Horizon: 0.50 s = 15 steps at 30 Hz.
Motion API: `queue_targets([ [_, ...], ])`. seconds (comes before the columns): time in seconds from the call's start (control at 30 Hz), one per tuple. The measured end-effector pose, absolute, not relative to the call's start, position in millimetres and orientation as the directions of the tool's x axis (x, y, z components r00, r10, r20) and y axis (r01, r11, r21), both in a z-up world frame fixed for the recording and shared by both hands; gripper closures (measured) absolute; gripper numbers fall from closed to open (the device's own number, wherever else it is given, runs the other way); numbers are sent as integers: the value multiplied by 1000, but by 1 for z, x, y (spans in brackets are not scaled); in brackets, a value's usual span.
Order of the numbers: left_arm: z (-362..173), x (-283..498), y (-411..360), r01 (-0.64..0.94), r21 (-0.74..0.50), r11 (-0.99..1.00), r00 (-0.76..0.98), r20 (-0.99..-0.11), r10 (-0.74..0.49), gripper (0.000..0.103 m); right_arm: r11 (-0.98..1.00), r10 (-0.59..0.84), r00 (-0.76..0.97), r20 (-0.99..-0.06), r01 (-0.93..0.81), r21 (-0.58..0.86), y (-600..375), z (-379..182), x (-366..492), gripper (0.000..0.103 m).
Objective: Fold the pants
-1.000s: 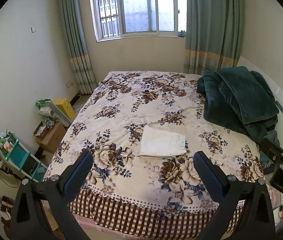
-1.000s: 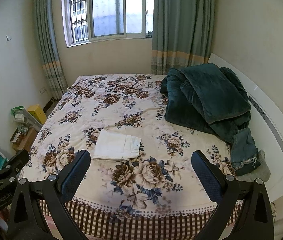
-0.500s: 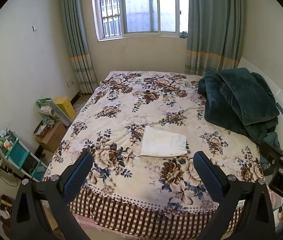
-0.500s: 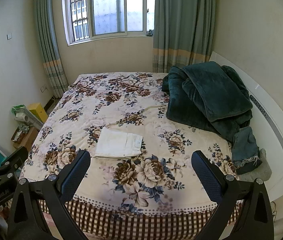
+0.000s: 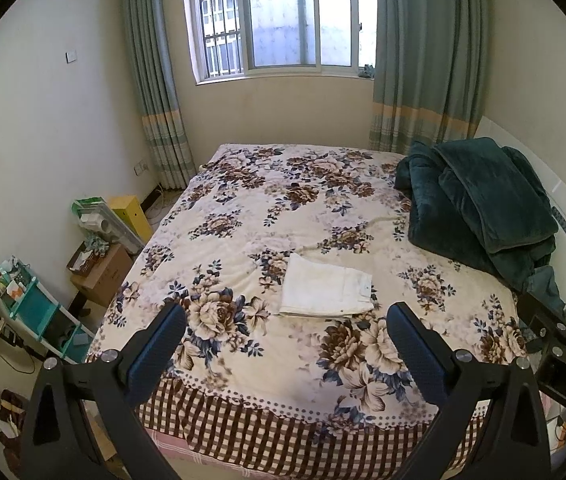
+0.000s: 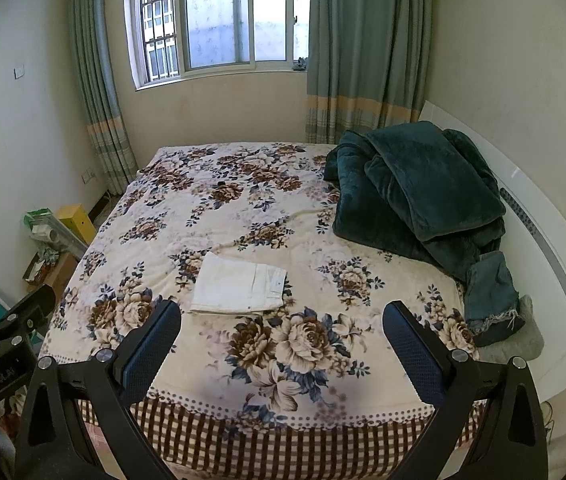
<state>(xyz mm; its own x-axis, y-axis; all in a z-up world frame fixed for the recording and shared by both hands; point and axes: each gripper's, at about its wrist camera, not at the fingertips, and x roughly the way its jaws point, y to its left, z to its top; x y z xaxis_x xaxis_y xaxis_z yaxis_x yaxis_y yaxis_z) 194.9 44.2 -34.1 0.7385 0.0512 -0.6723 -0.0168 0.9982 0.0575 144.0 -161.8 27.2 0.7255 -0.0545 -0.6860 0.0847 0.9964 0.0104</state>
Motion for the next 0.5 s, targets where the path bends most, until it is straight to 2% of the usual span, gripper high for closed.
queue_targets([
  [0.5, -34, 196, 43, -20, 59, 998, 738, -672, 54, 0, 996, -49, 718, -695, 84, 17, -159, 21, 142, 0],
])
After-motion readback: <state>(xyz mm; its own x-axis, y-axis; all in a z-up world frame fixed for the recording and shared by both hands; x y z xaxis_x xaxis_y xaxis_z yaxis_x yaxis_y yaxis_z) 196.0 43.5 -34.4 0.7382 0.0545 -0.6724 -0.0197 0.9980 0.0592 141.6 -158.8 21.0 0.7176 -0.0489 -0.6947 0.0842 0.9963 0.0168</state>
